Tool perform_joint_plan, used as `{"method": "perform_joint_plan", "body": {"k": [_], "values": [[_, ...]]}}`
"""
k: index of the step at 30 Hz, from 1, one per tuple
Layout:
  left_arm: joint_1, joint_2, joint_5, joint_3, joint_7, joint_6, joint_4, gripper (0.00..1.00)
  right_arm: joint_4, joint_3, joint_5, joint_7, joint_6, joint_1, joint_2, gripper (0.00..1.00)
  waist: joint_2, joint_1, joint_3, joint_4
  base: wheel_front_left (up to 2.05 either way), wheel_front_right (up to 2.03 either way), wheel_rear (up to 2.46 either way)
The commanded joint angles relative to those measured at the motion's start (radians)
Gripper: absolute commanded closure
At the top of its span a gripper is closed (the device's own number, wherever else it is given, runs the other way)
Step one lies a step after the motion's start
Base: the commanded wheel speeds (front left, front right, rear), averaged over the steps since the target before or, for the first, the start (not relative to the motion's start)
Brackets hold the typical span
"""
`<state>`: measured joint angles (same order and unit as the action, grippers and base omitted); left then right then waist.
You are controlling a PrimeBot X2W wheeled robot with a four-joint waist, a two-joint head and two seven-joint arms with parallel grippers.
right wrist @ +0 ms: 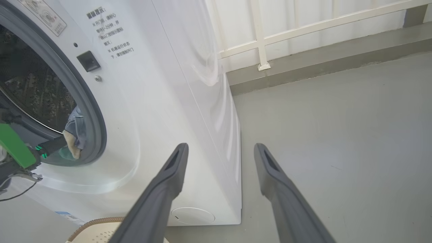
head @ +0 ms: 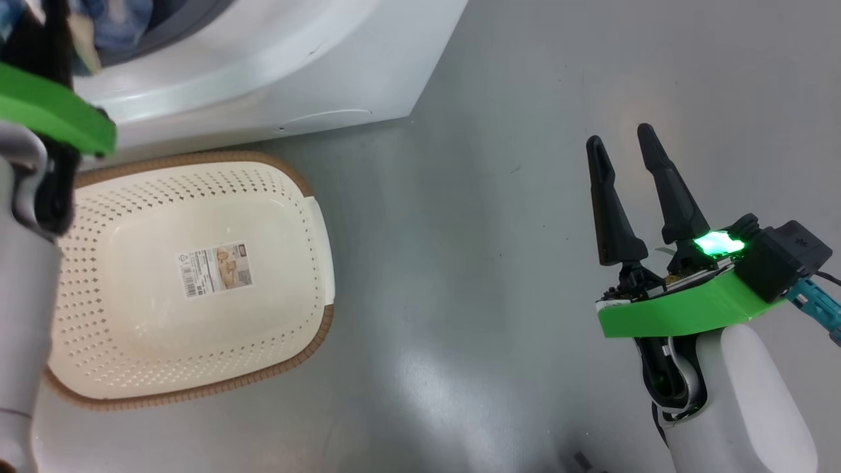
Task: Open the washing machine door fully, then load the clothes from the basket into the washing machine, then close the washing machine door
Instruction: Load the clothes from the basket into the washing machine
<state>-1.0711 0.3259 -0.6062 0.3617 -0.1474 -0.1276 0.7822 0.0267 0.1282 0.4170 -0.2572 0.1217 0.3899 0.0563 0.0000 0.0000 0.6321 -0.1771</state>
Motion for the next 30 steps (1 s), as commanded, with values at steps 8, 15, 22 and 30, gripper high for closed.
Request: {"method": "perform_joint_plan", "body": {"k": [8,15,22,30], "values": [[-0.165,0.107,0.013,0.033,0.041,-0.003,0.092,1.00,-0.028,0.041,0.026,-0.005,0.009,-0.012,-0.006,0.00,0.0000,0.0000,0.033,-0.052,0.00,0.00,0.00],[-0.323,0.138,0.065,0.086,-0.015,-0.003,0.187,1.00,-0.039,0.040,0.044,-0.005,0.009,-0.015,-0.006,0.00,0.0000,0.0000,0.083,-0.098,0.00,0.00,0.00],[-0.413,0.159,0.119,0.098,-0.104,0.010,0.251,1.00,-0.061,0.044,0.056,-0.005,0.009,-0.012,-0.006,0.00,0.0000,0.0000,0.103,-0.130,0.00,0.00,0.00],[-0.437,0.128,0.128,0.123,-0.106,0.005,0.365,0.00,-0.055,0.052,0.054,-0.005,0.009,-0.013,-0.006,0.00,0.0000,0.0000,0.089,-0.137,0.00,0.00,0.00]]}}
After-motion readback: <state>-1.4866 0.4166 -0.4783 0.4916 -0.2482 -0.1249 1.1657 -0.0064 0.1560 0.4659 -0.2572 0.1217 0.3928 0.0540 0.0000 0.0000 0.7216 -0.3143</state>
